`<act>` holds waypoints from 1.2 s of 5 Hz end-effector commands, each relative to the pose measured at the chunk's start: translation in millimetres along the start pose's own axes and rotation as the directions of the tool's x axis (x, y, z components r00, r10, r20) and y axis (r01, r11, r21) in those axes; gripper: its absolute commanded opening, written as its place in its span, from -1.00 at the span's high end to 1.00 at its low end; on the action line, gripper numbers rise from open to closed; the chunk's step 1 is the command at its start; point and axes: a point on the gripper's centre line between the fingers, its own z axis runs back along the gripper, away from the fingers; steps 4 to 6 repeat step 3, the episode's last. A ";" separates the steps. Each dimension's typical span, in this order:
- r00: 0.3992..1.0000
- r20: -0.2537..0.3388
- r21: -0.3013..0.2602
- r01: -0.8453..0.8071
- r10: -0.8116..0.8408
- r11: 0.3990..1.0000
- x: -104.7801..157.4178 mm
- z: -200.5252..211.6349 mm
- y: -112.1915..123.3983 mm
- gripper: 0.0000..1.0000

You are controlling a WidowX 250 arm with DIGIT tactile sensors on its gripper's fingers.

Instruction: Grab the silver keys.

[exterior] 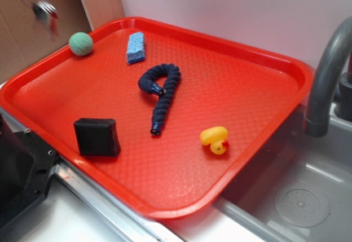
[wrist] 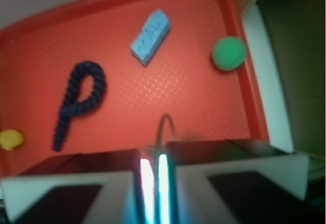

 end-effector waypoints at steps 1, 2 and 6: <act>0.998 -0.013 0.017 0.064 -0.064 0.998 21.3 26.5 -33.0 1.00; 0.996 -0.042 0.037 0.084 -0.083 0.996 25.0 10.0 -37.2 1.00; 0.996 -0.040 0.037 0.078 -0.077 0.996 25.7 6.3 -37.3 1.00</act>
